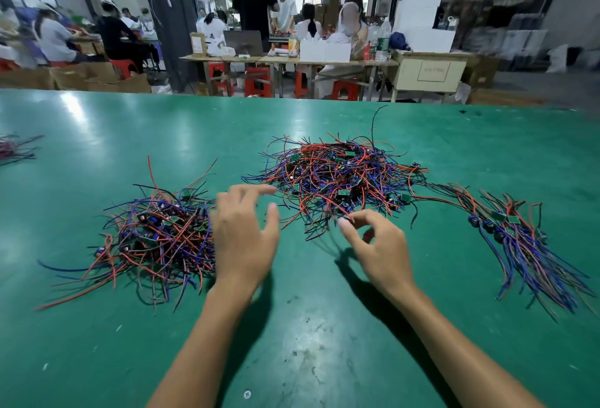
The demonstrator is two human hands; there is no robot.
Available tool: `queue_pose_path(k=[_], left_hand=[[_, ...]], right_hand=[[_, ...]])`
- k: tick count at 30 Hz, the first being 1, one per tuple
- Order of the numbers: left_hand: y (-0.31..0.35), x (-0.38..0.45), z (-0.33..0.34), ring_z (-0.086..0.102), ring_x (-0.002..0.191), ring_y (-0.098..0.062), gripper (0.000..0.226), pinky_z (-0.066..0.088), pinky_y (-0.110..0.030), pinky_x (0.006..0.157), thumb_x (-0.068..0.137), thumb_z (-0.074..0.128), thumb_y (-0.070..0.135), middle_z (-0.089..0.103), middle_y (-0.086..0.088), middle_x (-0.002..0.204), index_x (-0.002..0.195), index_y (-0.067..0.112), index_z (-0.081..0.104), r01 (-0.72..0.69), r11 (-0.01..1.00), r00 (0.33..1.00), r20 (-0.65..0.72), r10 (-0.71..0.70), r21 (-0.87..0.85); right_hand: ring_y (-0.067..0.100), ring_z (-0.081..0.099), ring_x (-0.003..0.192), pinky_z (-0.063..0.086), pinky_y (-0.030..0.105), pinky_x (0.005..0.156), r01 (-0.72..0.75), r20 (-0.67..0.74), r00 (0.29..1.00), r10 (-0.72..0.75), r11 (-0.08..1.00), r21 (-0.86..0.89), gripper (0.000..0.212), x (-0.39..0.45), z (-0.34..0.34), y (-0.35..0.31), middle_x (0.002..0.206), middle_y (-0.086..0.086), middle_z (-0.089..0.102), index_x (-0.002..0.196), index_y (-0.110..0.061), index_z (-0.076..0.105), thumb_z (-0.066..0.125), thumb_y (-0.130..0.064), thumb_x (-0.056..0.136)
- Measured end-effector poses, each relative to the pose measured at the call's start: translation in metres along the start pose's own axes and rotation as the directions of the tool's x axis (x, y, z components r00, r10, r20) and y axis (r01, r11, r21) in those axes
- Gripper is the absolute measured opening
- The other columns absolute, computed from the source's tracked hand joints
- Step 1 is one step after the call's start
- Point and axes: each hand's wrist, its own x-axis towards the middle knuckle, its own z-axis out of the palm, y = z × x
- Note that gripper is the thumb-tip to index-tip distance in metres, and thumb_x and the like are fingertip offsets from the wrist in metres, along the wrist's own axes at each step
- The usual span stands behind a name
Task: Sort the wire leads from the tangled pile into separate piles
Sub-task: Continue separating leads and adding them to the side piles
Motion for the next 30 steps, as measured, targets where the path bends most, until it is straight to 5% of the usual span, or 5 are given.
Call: queue_pose_path(k=[4, 6, 12, 22, 30], left_hand=[[0.019, -0.017, 0.017, 0.058, 0.094, -0.004, 0.016, 0.036, -0.008, 0.077, 0.095, 0.064, 0.036, 0.066, 0.02, 0.101, 0.108, 0.031, 0.072, -0.048, 0.933, 0.938, 0.306, 0.165, -0.356], [0.026, -0.026, 0.024, 0.054, 0.108, -0.002, 0.026, 0.034, -0.009, 0.089, 0.094, 0.062, 0.047, 0.061, 0.02, 0.113, 0.116, 0.034, 0.07, -0.101, 0.914, 0.914, 0.326, 0.24, -0.392], [0.03, -0.037, 0.027, 0.031, 0.126, -0.005, 0.024, 0.018, -0.026, 0.092, 0.094, 0.056, 0.059, 0.042, 0.019, 0.138, 0.114, 0.048, 0.064, -0.346, 0.933, 0.885, 0.294, 0.361, -0.104], [0.028, -0.035, 0.03, 0.068, 0.078, -0.002, 0.015, 0.052, -0.032, 0.084, 0.085, 0.077, 0.009, 0.075, 0.014, 0.086, 0.095, 0.02, 0.079, -0.165, 0.895, 0.91, 0.286, 0.3, -0.415], [0.036, -0.036, 0.025, 0.069, 0.072, 0.0, 0.02, 0.05, -0.013, 0.071, 0.079, 0.081, 0.001, 0.077, 0.009, 0.081, 0.091, 0.017, 0.081, 0.029, 0.874, 0.908, 0.378, 0.18, -0.484]], right_hand=[[0.008, 0.054, 0.057, 0.043, 0.016, 0.052, -0.386, 0.26, 0.922, 0.287, 0.633, 0.671, 0.022, -0.01, -0.022, -0.018, 0.077, 0.0, 0.073, 0.087, -0.021, 0.076, 0.073, -0.042, 0.081], [0.009, 0.056, 0.057, 0.045, 0.018, 0.051, -0.515, 0.416, 0.857, 0.305, 0.459, 0.724, 0.032, -0.017, -0.03, -0.019, 0.081, 0.003, 0.073, 0.097, -0.02, 0.076, 0.069, -0.043, 0.077], [0.015, 0.058, 0.058, 0.04, 0.02, 0.053, -0.467, 0.43, 0.875, 0.223, 0.624, 0.626, 0.013, -0.025, -0.039, -0.013, 0.089, 0.006, 0.074, 0.097, -0.022, 0.069, 0.058, -0.029, 0.095], [0.008, 0.066, 0.063, 0.05, 0.017, 0.054, -0.356, 0.201, 0.934, 0.294, 0.772, 0.526, 0.011, -0.029, -0.037, -0.016, 0.091, 0.003, 0.076, 0.099, -0.019, 0.076, 0.066, -0.015, 0.096], [0.008, 0.068, 0.072, 0.055, 0.016, 0.066, -0.403, 0.142, 0.893, 0.428, 0.619, 0.674, 0.011, -0.024, -0.04, -0.008, 0.082, -0.001, 0.076, 0.099, -0.016, 0.076, 0.066, -0.013, 0.096]])
